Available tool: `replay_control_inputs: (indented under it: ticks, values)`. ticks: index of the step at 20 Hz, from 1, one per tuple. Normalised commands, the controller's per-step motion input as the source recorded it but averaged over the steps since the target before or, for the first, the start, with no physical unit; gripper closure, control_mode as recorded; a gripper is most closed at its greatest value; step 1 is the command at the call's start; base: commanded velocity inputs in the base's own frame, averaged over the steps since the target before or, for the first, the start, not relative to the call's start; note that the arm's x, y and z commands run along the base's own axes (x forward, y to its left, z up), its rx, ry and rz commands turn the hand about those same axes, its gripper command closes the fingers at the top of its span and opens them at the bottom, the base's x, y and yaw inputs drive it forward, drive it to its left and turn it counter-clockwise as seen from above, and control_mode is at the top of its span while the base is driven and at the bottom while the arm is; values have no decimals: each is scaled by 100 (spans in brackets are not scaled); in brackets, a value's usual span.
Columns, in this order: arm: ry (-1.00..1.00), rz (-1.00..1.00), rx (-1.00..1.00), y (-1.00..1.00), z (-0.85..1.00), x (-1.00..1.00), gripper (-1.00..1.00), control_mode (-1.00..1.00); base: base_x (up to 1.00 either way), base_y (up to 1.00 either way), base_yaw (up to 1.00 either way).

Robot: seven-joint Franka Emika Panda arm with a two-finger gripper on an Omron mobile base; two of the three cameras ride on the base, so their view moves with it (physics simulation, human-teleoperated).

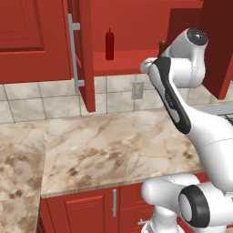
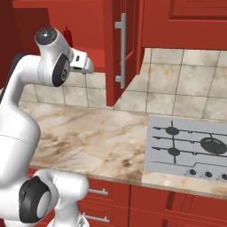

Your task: Take 2 condiments from the cabinet and move them on the counter near the stove.Make sure the condiments are lined up with each other, next to each other.

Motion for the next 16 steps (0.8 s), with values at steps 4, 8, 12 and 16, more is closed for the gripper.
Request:
replay_control_inputs:
  ticks: [4,8,12,16]
  values:
    - [-15,-18,0,0,17,28,-100,-100,0,0,0]
    - [-12,-22,0,0,11,40,-100,-100,0,0,0]
    - [-6,-20,0,-1,7,45,-100,-100,0,0,0]
    - [0,-16,0,-14,20,43,-100,-100,0,0,0]
